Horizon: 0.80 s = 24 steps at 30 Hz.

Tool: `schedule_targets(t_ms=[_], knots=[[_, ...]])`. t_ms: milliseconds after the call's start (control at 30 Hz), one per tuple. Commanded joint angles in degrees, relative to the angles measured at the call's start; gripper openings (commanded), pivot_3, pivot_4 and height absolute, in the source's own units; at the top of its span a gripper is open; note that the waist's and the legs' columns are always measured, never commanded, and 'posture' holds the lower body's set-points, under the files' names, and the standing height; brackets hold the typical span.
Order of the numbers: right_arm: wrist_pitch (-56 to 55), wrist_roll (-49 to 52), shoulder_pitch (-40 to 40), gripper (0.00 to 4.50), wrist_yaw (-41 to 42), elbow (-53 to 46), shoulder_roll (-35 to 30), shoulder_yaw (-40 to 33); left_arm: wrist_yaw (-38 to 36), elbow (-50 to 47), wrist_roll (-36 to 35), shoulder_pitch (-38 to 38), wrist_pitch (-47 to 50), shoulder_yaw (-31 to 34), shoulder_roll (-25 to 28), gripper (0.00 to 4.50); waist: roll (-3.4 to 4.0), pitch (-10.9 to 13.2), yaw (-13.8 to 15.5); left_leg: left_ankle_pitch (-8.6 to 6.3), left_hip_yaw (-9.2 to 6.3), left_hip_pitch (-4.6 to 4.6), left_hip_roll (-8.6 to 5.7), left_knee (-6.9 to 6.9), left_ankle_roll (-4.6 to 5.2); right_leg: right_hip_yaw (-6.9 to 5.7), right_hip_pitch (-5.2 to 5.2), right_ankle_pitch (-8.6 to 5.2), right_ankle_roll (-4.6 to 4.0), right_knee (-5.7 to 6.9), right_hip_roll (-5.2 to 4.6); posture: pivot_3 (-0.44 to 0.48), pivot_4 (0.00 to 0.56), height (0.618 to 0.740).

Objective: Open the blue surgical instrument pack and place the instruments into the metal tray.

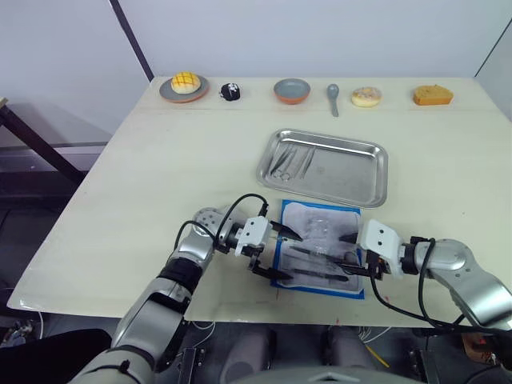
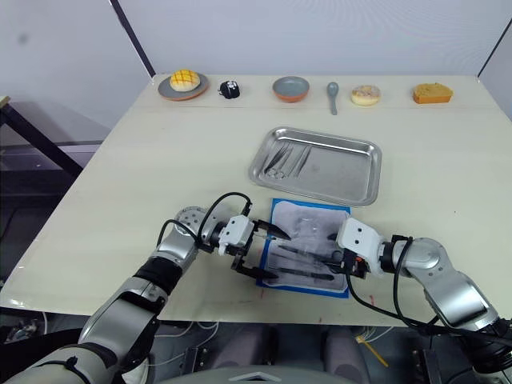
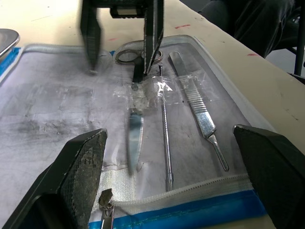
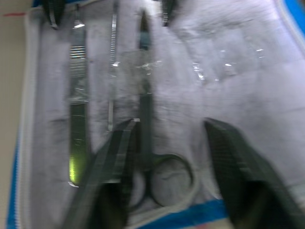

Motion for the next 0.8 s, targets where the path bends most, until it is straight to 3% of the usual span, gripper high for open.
schedule_targets(t_ms=[33,67,433,800], knots=[[1.6,-1.6,0.2,0.39,-0.4,1.7,-0.3,0.6,-1.8,2.3,5.1,2.4,0.2,-4.0,-0.3,4.5,-0.02,0.0,0.0,0.0,0.0,0.0,0.0,0.0,0.0,0.0,0.0,0.0,0.0,0.0,0.0,0.0,0.15,0.74],[1.7,-1.6,0.0,0.05,-0.4,1.7,-0.2,0.7,-1.8,2.3,5.1,2.4,0.2,-4.0,-0.3,4.5,-0.04,0.0,0.0,0.0,0.0,0.0,0.0,0.0,0.0,0.0,0.0,0.0,0.0,0.0,0.0,0.0,0.15,0.74],[5.6,-1.3,-3.9,0.05,1.2,-2.0,-0.7,2.3,-1.4,2.6,5.2,2.2,0.3,-3.9,-0.7,4.5,-0.05,-0.1,-0.1,0.0,0.01,0.01,0.0,0.0,0.0,0.01,0.0,0.0,0.0,0.0,0.0,0.0,0.15,0.74],[22.8,-0.3,-13.4,0.05,2.6,-11.8,-4.4,5.6,-0.4,3.1,5.7,2.3,0.0,-4.0,-1.4,4.5,0.0,-0.1,0.1,0.0,-0.13,-0.05,-0.2,-0.01,0.02,-0.14,-0.03,-0.06,0.08,-0.03,-0.24,0.0,0.15,0.74]])
